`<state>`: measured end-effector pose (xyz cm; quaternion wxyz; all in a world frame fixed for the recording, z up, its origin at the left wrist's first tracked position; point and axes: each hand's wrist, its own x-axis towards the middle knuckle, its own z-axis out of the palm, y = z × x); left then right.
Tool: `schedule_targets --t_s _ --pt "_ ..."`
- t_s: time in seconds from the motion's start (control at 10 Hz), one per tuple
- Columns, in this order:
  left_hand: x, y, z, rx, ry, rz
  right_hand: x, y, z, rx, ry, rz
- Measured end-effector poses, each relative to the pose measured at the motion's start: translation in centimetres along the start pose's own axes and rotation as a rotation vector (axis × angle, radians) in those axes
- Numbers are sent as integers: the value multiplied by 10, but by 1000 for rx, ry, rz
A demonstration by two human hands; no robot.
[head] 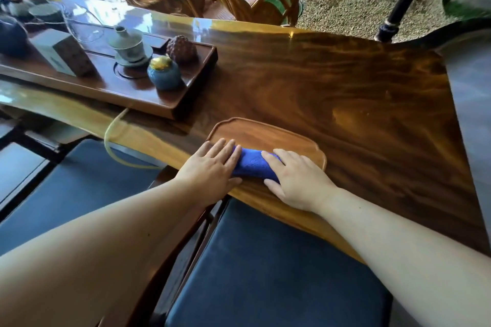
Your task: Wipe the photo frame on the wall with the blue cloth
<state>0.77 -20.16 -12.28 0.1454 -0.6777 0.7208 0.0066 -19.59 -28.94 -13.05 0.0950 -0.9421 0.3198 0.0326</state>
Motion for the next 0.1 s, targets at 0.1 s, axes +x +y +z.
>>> schedule_targets --t_s 0.1 --pt "-14 -6 -18 63 -7 -68 2 -12 -17 -27 -47 9"
